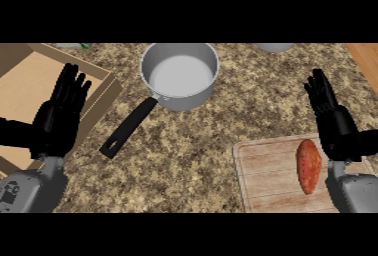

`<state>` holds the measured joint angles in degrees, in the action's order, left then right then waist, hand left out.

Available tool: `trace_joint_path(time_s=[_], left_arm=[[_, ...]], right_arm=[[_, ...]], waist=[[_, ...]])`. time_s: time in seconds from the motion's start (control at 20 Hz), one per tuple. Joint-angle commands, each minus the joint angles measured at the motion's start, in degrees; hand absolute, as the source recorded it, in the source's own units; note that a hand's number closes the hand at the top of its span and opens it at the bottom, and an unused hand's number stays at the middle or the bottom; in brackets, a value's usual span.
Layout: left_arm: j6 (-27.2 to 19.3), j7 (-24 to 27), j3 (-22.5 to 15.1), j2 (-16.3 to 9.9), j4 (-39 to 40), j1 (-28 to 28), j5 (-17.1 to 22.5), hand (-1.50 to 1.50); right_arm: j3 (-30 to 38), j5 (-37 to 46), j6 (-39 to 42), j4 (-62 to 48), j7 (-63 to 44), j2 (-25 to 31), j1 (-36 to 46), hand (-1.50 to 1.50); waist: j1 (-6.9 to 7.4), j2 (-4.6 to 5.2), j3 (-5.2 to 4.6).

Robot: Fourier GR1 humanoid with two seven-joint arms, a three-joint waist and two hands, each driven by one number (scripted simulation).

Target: Pick the sweet potato from the cutting board and place it in the pot

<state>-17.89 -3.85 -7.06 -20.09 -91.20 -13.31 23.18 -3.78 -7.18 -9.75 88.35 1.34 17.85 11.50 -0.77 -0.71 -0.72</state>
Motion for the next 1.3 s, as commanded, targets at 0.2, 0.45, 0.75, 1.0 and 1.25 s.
trace_joint_path(time_s=[0.2,0.45,0.75,1.0,1.25], left_arm=[[0.5,-4.8,-4.1,-1.7,-1.9,2.6,-3.0,0.0],[-0.2,-8.6,-5.7,-1.3,-1.7,4.0,-3.2,0.0],[1.0,-8.0,-4.0,-0.6,0.0,3.7,-3.5,0.0],[-0.5,-9.2,-6.7,-0.3,-5.8,8.3,-5.1,0.0],[0.4,-8.3,-6.1,1.0,-1.5,5.3,-5.6,0.0]], right_arm=[[-2.4,-19.4,22.8,1.1,-4.2,-0.3,1.3,-1.5],[4.6,2.4,13.0,0.7,15.2,11.6,-5.7,-1.5],[11.8,-2.2,24.5,11.6,26.7,19.9,-19.7,-1.5],[19.8,0.3,29.4,12.6,20.7,32.9,-22.0,-1.5],[23.3,-0.7,37.5,15.6,14.1,41.8,-21.7,-1.5]], waist=[[1.66,0.73,0.95],[-0.69,0.56,0.97],[-0.72,0.48,0.72],[-0.43,0.23,0.66],[-0.17,0.62,0.6]])
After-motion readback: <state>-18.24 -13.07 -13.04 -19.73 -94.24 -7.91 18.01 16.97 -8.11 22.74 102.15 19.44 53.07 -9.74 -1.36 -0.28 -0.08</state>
